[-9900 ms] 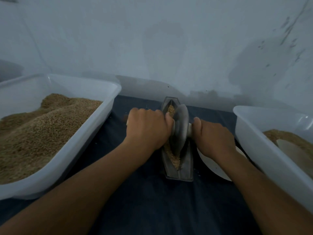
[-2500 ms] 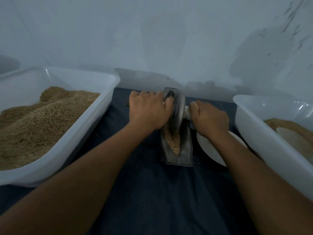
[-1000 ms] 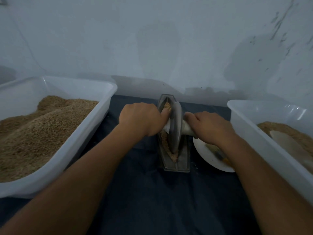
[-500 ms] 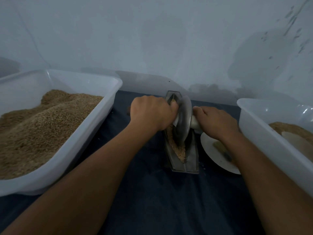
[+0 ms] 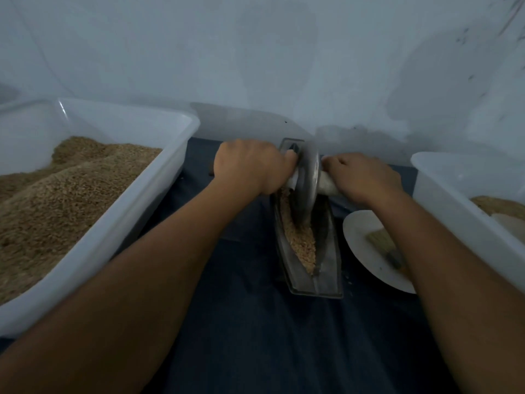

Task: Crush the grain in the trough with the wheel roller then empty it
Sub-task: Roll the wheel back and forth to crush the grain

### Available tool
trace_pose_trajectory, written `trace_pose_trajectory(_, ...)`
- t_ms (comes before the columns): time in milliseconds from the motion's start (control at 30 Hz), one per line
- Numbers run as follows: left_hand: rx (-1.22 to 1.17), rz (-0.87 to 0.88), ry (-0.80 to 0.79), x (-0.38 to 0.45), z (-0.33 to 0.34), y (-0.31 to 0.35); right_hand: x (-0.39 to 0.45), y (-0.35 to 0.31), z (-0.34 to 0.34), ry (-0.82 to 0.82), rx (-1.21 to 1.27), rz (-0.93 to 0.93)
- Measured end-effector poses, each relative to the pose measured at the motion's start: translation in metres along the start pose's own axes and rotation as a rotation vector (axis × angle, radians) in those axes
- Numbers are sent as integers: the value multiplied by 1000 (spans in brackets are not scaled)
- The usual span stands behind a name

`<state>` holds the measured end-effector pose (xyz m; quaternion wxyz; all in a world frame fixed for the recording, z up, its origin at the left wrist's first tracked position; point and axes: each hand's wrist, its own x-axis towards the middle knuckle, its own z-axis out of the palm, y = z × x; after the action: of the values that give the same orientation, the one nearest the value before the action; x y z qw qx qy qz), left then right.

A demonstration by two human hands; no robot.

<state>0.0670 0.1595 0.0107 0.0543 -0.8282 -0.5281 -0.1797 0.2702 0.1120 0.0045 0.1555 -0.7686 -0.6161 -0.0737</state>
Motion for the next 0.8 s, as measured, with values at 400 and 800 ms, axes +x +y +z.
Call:
trace_pose_trajectory(400, -9, -34, 30, 21, 4, -1, 32, 4, 2, -149, 40, -60)
trace_pose_trajectory(800, 52, -40, 0, 51, 6, 2, 51, 3, 0, -332, -33, -176)
